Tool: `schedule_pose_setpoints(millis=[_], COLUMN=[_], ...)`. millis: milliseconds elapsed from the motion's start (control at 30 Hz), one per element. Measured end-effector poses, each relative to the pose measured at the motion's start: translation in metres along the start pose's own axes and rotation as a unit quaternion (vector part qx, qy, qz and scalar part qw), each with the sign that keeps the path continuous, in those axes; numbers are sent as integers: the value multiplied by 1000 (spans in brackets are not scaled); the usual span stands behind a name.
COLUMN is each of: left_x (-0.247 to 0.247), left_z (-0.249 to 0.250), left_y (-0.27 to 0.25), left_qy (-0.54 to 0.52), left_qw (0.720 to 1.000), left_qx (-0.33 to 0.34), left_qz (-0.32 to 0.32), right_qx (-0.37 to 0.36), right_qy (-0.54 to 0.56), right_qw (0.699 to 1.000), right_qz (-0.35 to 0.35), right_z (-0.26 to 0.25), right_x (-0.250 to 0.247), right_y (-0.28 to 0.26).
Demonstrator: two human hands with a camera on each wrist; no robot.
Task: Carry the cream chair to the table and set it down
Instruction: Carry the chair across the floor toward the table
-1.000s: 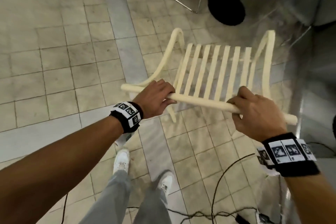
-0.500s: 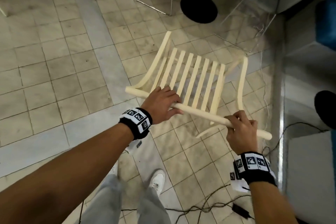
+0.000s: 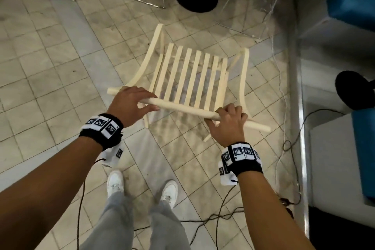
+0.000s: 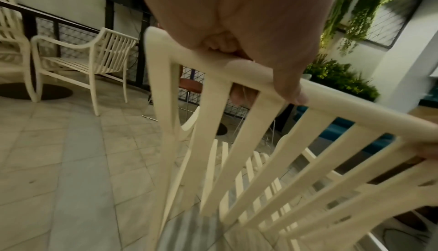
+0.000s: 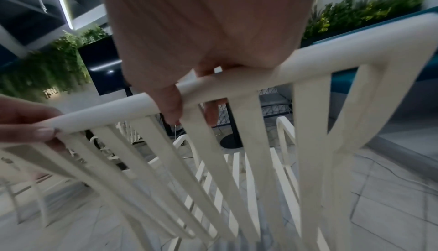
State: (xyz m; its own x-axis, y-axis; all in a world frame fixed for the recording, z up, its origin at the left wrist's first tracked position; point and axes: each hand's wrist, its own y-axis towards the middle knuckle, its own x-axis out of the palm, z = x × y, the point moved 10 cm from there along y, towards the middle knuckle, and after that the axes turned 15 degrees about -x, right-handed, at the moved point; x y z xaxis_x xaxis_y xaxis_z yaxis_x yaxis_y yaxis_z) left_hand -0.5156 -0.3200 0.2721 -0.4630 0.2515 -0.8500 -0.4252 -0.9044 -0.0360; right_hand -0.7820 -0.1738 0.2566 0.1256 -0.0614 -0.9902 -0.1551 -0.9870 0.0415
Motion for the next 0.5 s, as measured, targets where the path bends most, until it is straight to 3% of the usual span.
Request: schedule_pose_setpoints(millis=[333, 500], left_x=[-4, -16], left_z=[-5, -13], left_y=[0, -4], left_qy=[-20, -25], left_qw=[998, 999], left_qx=[-37, -4], left_qz=[-49, -44], right_qx=[20, 34], right_qy=[80, 85], right_qw=[996, 995], right_qz=[43, 42], right_z=[-21, -37], right_x=[3, 6], right_y=[-3, -3])
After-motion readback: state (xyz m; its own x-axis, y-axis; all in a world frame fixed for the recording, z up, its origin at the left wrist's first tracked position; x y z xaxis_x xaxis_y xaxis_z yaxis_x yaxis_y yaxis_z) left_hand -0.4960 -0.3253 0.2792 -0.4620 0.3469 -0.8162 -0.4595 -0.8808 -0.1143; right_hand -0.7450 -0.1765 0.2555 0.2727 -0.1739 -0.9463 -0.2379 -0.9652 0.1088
